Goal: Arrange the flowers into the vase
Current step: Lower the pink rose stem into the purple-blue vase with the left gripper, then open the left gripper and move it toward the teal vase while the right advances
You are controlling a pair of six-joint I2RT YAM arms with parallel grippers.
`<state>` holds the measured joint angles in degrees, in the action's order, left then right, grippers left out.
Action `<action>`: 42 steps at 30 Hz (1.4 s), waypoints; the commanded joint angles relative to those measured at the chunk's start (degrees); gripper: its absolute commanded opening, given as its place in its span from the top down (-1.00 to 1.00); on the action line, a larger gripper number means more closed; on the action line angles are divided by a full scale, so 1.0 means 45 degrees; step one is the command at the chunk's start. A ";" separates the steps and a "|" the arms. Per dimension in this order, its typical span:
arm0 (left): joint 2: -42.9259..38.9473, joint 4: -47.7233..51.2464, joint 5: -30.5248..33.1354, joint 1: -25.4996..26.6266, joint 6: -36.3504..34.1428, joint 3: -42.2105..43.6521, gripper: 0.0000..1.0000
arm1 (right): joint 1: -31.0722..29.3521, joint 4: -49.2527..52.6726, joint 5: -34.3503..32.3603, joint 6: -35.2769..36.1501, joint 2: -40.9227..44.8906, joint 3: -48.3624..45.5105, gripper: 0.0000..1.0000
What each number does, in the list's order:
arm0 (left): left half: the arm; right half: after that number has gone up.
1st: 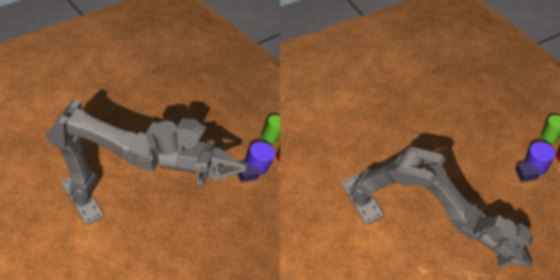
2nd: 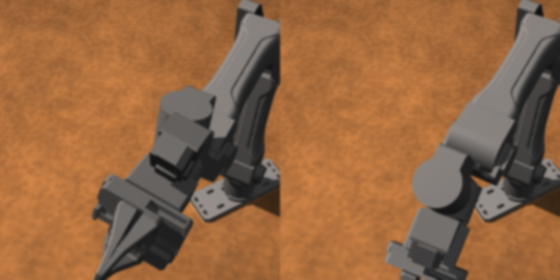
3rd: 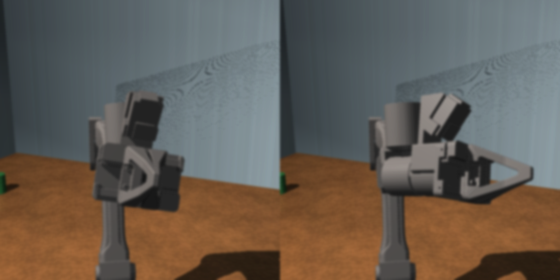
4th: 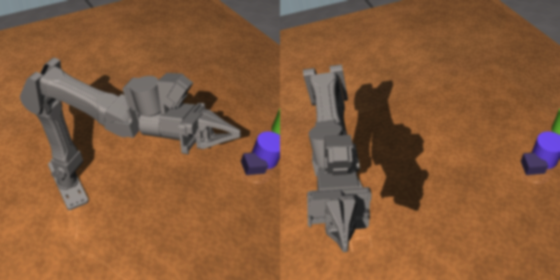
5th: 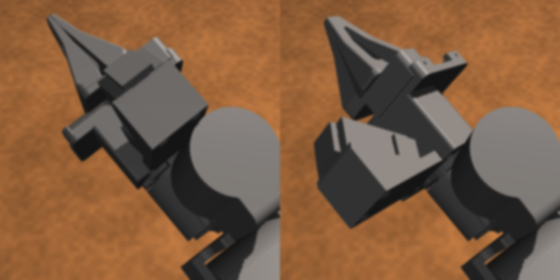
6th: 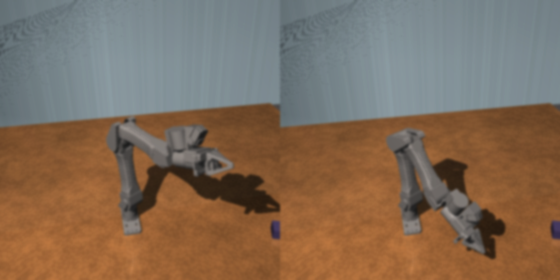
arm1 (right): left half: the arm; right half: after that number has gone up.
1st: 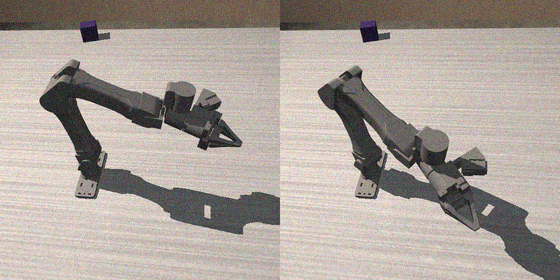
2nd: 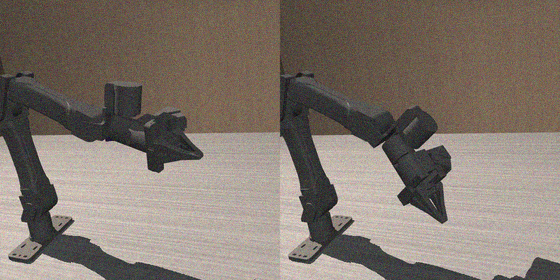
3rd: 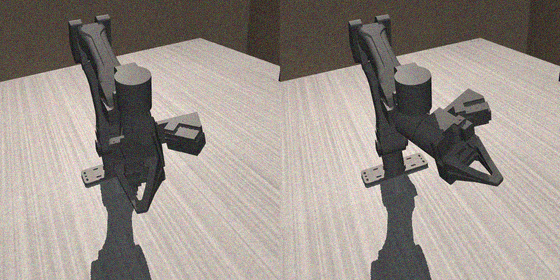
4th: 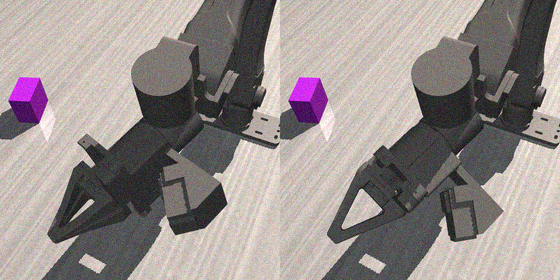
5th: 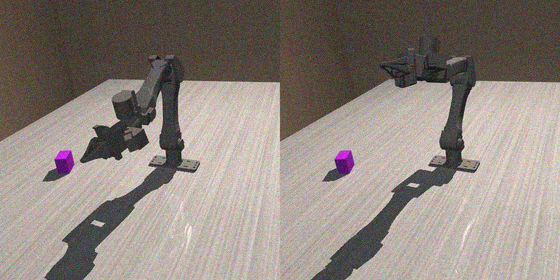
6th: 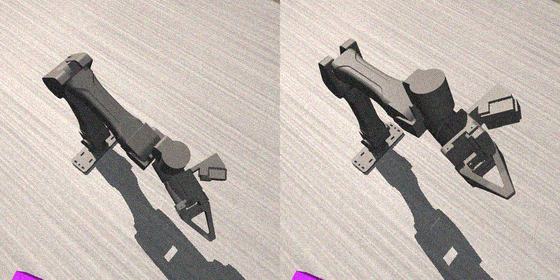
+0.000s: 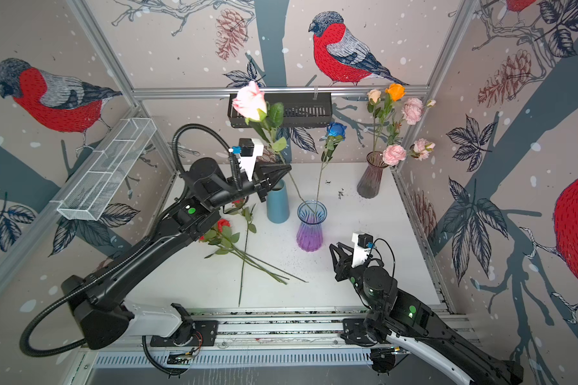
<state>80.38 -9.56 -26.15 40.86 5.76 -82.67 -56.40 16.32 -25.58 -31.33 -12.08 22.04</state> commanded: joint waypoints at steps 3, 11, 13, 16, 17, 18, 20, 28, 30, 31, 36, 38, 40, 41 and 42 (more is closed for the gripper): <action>0.1109 0.1204 0.0876 0.0303 -0.1127 -0.0673 1.00 | -0.0626 -0.0102 -0.0994 -0.0136 0.0203 -0.0050 0.32; 0.2363 0.0512 0.0865 0.0646 0.0062 -0.0150 0.89 | -0.1651 0.0183 -0.1855 -0.0206 0.0499 0.0058 0.32; 0.2493 0.0050 0.0769 0.0646 0.0698 0.0284 0.81 | -0.1834 0.0183 -0.2036 -0.0209 0.0629 0.0024 0.32; 0.2642 -0.0527 0.0593 0.0656 0.1481 0.0761 0.79 | -0.1919 0.0183 -0.2092 -0.0205 0.0691 0.0002 0.33; 0.2664 -0.0699 0.0578 0.0646 0.1751 0.0886 0.74 | -0.1919 0.0183 -0.2103 -0.0205 0.0691 0.0003 0.33; 0.2660 -0.0829 0.0581 0.0646 0.1920 0.0975 0.66 | -0.1919 0.0183 -0.2108 -0.0205 0.0691 -0.0006 0.33; 0.2640 -0.0951 0.0681 0.0646 0.2198 0.1083 0.45 | -0.1939 0.0202 -0.2127 -0.0224 0.0691 0.0018 0.33; 0.1510 0.0325 0.1340 0.0646 0.1845 0.0882 -0.17 | -0.2173 0.0295 -0.2318 -0.0301 0.0691 0.0043 0.35; 0.0840 0.0597 0.1856 0.0646 0.1486 0.1028 -0.21 | -0.2173 0.0318 -0.2359 -0.0303 0.0676 0.0062 0.34; 0.0486 0.0754 0.2186 0.0646 0.1199 0.1132 -0.24 | -0.2173 0.0329 -0.2381 -0.0303 0.0672 0.0067 0.35; -0.1164 0.1475 0.4085 0.0577 -0.0640 0.1807 -0.35 | -0.2173 0.0435 -0.2435 -0.0380 0.0614 0.0178 0.35; -0.1767 0.1471 0.4503 0.0416 -0.1137 0.2341 -0.35 | -0.2173 0.0476 -0.2474 -0.0401 0.0555 0.0223 0.35; -0.2270 0.1269 0.4755 0.0240 -0.1414 0.2956 -0.35 | -0.2139 0.0466 -0.2489 -0.0355 0.0415 0.0337 0.35; -0.2481 0.1202 0.4894 0.0224 -0.1587 0.3203 -0.35 | -0.2098 0.0411 -0.2424 -0.0280 0.0268 0.0453 0.36; -0.2653 0.1197 0.4978 0.0199 -0.1738 0.3370 -0.35 | -0.2067 0.0324 -0.2323 -0.0159 0.0083 0.0570 0.36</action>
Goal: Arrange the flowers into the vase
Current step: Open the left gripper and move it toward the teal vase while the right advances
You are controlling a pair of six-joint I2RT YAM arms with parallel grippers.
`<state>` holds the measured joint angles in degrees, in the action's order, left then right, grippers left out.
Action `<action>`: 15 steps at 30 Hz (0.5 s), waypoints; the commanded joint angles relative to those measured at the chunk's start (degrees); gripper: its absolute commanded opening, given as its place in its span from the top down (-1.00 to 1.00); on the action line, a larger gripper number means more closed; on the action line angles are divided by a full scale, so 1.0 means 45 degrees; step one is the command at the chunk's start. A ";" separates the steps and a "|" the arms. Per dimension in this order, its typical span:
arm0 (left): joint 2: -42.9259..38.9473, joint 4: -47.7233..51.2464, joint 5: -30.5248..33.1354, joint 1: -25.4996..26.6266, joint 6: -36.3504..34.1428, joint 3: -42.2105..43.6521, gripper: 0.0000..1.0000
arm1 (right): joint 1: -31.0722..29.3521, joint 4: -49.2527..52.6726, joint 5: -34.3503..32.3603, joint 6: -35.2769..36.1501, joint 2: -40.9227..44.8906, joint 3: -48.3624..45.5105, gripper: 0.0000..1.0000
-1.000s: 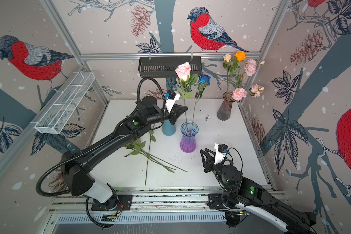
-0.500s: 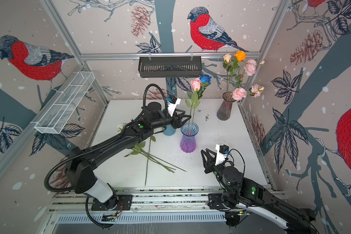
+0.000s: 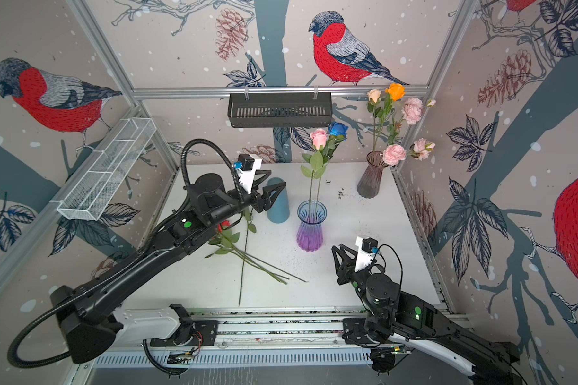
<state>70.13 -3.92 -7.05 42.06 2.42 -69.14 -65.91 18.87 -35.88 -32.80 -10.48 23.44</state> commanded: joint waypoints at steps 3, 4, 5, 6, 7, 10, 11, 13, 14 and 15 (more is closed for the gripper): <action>-0.0750 0.0150 0.0748 -0.0070 -0.1415 0.0533 -0.35 | 0.0151 -0.0613 0.0362 0.0734 -0.1422 0.0948 0.36; -0.0843 0.0248 0.0728 -0.0068 -0.1533 0.0546 -0.35 | 0.0235 -0.0704 0.0539 0.0917 -0.1987 0.1269 0.35; -0.0954 0.0284 0.0731 -0.0060 -0.1626 0.0596 -0.35 | 0.0368 -0.0755 0.0729 0.1072 -0.2602 0.1611 0.34; -0.1032 0.0309 0.0761 -0.0070 -0.1708 0.0645 -0.35 | 0.0566 -0.0776 0.0942 0.1160 -0.3233 0.1944 0.34; -0.1120 0.0326 0.0775 -0.0070 -0.1773 0.0709 -0.35 | 0.0883 -0.0766 0.1255 0.1271 -0.3973 0.2363 0.33; -0.1320 0.0214 0.0882 -0.0060 -0.1884 0.1029 -0.35 | 0.2612 -0.0698 0.2824 0.1549 -0.6040 0.3569 0.33; -0.1379 0.0031 0.0856 -0.0080 -0.1767 0.1230 -0.35 | 0.3416 -0.0778 0.3665 0.1637 -0.6615 0.3937 0.34; -0.1414 -0.0173 0.0605 -0.0109 -0.1604 0.1475 -0.35 | 0.5058 -0.1189 0.5589 0.1825 -0.7514 0.4522 0.56; -0.1358 -0.0148 0.0507 -0.0107 -0.1590 0.1469 -0.35 | 0.5866 -0.1506 0.6632 0.1839 -0.7925 0.4821 0.79; -0.1311 -0.0076 0.0538 -0.0109 -0.1581 0.1423 -0.36 | 0.6552 -0.1738 0.7623 0.1839 -0.8305 0.5117 0.89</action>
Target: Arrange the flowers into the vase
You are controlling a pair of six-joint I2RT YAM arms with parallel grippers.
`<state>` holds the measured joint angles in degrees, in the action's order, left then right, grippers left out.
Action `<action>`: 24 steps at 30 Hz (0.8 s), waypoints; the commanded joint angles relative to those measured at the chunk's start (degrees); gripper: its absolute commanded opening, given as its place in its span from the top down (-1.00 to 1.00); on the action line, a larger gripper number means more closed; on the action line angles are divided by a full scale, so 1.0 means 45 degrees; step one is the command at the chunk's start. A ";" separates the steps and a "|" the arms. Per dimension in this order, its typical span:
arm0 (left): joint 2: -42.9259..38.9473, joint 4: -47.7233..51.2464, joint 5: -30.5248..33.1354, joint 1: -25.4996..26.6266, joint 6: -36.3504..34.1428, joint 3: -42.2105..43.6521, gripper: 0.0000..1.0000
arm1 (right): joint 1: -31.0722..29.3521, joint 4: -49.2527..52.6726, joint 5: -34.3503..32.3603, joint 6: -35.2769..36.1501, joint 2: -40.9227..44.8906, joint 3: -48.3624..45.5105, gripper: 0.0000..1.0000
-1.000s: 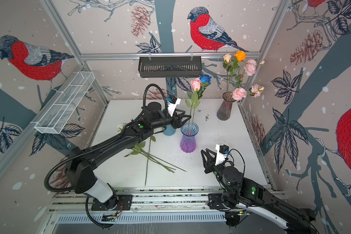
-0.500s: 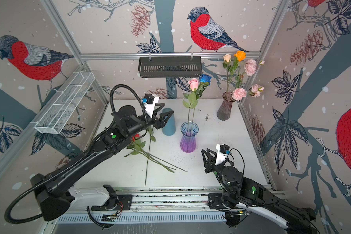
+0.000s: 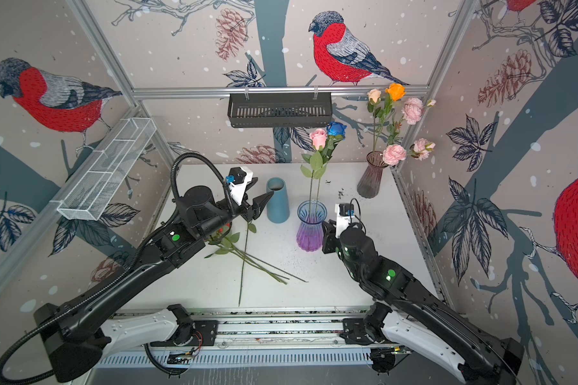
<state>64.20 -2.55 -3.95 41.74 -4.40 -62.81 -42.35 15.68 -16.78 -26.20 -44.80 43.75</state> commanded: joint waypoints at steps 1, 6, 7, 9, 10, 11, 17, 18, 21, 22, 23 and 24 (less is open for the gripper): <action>0.0029 -0.0344 -0.0069 -0.0046 -0.0066 -0.0032 -0.36 | 0.2001 -0.1208 0.4361 0.0418 -0.1162 0.1039 0.90; -0.0010 -0.0488 -0.0123 -0.0394 0.0156 0.0075 -0.36 | 0.3142 -0.1092 0.6501 0.0750 -0.3510 0.3342 0.90; -0.0029 -0.0484 -0.0237 -0.0491 0.0242 0.0068 -0.36 | 0.3194 -0.1011 0.6702 0.0799 -0.3928 0.3755 0.90; -0.0048 -0.0532 -0.0421 -0.0634 0.0399 0.0069 -0.36 | 0.3291 -0.0705 0.6738 0.0911 -0.4663 0.4480 0.90; -0.0059 -0.0562 -0.0614 -0.0723 0.0528 0.0046 -0.36 | 0.3316 -0.0532 0.6638 0.1036 -0.5041 0.4812 0.90; -0.0083 -0.0595 -0.0791 -0.0820 0.0680 0.0048 -0.36 | 0.3336 -0.0382 0.6466 0.1169 -0.5347 0.5082 0.90; -0.0368 -0.1134 -0.1931 -0.1371 0.1381 0.0230 -0.36 | 0.3353 0.0315 0.5226 0.1524 -0.6877 0.6072 0.90; -0.0386 -0.1154 -0.1963 -0.1436 0.1430 0.0240 -0.36 | 0.3345 0.0361 0.5119 0.1483 -0.6986 0.6139 0.90; -0.0419 -0.1207 -0.2223 -0.1644 0.1607 0.0245 -0.36 | 0.3336 0.0251 0.4959 0.1291 -0.6986 0.6051 0.90; -0.0425 -0.1260 -0.2311 -0.1703 0.1659 0.0240 -0.36 | 0.3336 0.0183 0.4921 0.1237 -0.6941 0.5984 0.91; -0.0442 -0.1300 -0.2396 -0.1759 0.1717 0.0250 -0.37 | 0.3336 0.0168 0.4900 0.1231 -0.6885 0.5941 0.91; -0.0444 -0.1355 -0.2494 -0.1811 0.1802 0.0274 -0.36 | 0.3325 0.0148 0.4852 0.1195 -0.6852 0.5895 0.91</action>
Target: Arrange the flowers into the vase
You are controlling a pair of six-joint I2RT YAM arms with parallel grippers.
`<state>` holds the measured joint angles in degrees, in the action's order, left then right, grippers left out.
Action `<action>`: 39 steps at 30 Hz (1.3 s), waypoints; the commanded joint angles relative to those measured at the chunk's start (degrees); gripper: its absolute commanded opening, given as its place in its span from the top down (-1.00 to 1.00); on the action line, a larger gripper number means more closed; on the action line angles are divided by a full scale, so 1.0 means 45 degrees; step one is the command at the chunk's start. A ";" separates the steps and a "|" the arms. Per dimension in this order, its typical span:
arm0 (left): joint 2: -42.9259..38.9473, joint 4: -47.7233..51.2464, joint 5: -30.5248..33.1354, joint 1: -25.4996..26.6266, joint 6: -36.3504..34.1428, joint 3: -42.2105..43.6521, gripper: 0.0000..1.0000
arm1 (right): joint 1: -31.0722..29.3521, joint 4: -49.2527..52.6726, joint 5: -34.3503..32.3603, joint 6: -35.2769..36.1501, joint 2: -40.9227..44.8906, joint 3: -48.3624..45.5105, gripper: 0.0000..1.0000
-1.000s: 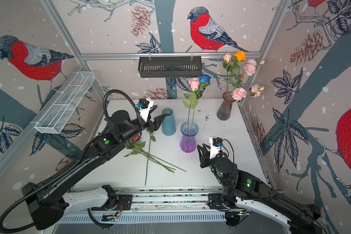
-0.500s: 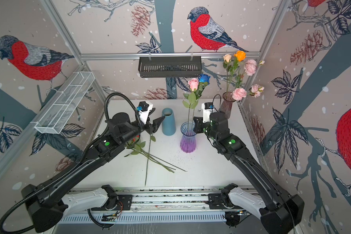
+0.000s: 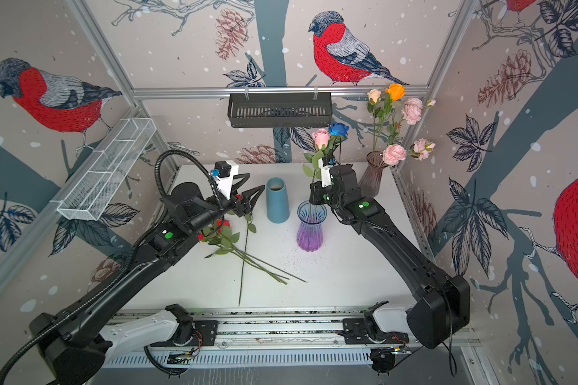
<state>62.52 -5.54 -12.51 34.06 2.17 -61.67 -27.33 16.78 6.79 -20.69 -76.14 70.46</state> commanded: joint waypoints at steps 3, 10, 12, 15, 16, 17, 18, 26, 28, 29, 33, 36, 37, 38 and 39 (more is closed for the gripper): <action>-0.0063 -0.0743 -0.0691 -0.0167 0.0436 0.0037 -0.36 | -0.0030 -0.0036 -0.0458 0.0003 0.0249 -0.0125 0.91; -0.0060 -0.0763 -0.0715 -0.0168 0.0474 0.0038 -0.35 | -0.0059 -0.0144 -0.0298 -0.0061 0.0859 -0.0622 0.91; -0.0039 -0.0766 -0.0732 -0.0195 0.0474 0.0042 -0.35 | -0.0063 -0.0154 -0.0355 -0.0078 0.0907 -0.0732 0.91; -0.0041 -0.0772 -0.0750 -0.0187 0.0503 0.0042 -0.35 | -0.0069 -0.0027 -0.0461 -0.0042 0.0904 -0.0793 0.91; -0.0022 -0.0780 -0.0754 -0.0187 0.0503 0.0050 -0.35 | -0.0060 -0.0022 -0.0535 -0.0033 0.0914 -0.0799 0.91; -0.0017 -0.0780 -0.0745 -0.0187 0.0498 0.0037 -0.35 | -0.0069 -0.0017 -0.0611 -0.0041 0.0895 -0.0813 0.91; -0.0008 -0.0780 -0.0752 -0.0187 0.0500 0.0051 -0.35 | -0.0078 -0.0017 -0.0735 -0.0038 0.0875 -0.0836 0.91; -0.0015 -0.0780 -0.0794 -0.0206 0.0516 0.0050 -0.35 | -0.0222 0.0043 -0.1657 0.0012 0.0460 -0.0629 0.88; -0.0007 -0.0780 -0.0793 -0.0206 0.0526 0.0049 -0.35 | -0.0330 0.0022 -0.1833 0.0047 0.0306 -0.0578 0.88; -0.0009 -0.0780 -0.0796 -0.0207 0.0515 0.0048 -0.35 | -0.0380 0.0003 -0.1870 0.0053 0.0218 -0.0542 0.87; -0.0007 -0.0780 -0.0830 -0.0207 0.0531 0.0042 -0.35 | -0.0609 -0.0066 -0.1860 0.0063 -0.0164 -0.0350 0.69; 0.0016 -0.0785 -0.0828 -0.0207 0.0532 0.0045 -0.35 | -0.0899 -0.0009 -0.1817 0.0115 -0.0382 -0.0153 0.15; 0.0003 -0.0761 -0.0823 -0.0207 0.0545 0.0050 -0.35 | -0.0988 0.0055 -0.1854 0.0125 -0.0416 -0.0085 0.03; 0.0007 -0.0751 -0.0812 -0.0207 0.0515 0.0046 -0.35 | -0.1042 0.0097 -0.1855 0.0126 -0.0438 -0.0047 -0.05; -0.0019 -0.0743 -0.0794 -0.0207 0.0516 0.0046 -0.35 | -0.1074 0.0119 -0.1842 0.0139 -0.0391 -0.0032 -0.15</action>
<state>62.57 -7.11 -15.42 33.28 4.43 -61.43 -31.70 17.52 -0.62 -20.67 -77.95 69.60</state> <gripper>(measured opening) 0.678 0.550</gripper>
